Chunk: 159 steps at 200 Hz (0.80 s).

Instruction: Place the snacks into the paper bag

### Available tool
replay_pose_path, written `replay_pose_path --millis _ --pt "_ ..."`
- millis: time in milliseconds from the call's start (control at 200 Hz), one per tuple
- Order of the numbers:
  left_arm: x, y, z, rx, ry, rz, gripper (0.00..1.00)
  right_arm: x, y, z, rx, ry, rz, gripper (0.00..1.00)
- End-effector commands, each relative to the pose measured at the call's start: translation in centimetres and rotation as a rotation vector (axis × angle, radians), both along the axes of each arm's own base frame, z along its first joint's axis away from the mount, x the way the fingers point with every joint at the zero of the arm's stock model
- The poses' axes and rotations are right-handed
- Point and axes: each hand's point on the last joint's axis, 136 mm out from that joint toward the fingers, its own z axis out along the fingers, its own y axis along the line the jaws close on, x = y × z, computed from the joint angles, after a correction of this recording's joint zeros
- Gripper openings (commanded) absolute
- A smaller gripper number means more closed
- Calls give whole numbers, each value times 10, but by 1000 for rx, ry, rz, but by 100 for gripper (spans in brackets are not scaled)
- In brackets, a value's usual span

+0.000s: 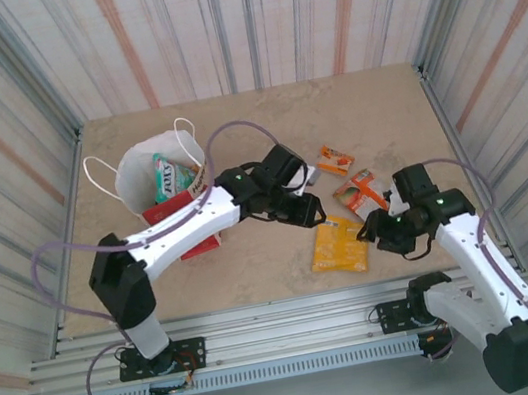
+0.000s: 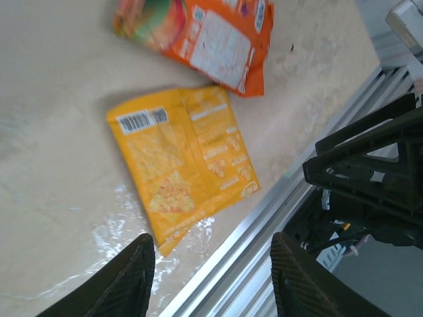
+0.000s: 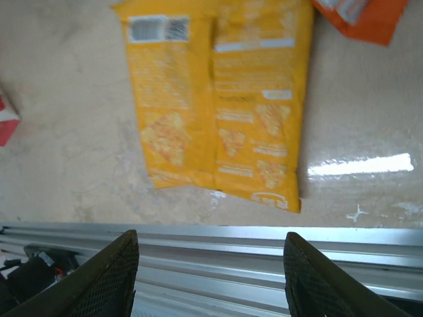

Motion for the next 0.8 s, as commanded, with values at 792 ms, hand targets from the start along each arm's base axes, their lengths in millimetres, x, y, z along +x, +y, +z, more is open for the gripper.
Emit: replay_pose_path --millis 792 --pt "10 -8 -115 47 347 104 52 24 -4 -73 20 57 -224 49"
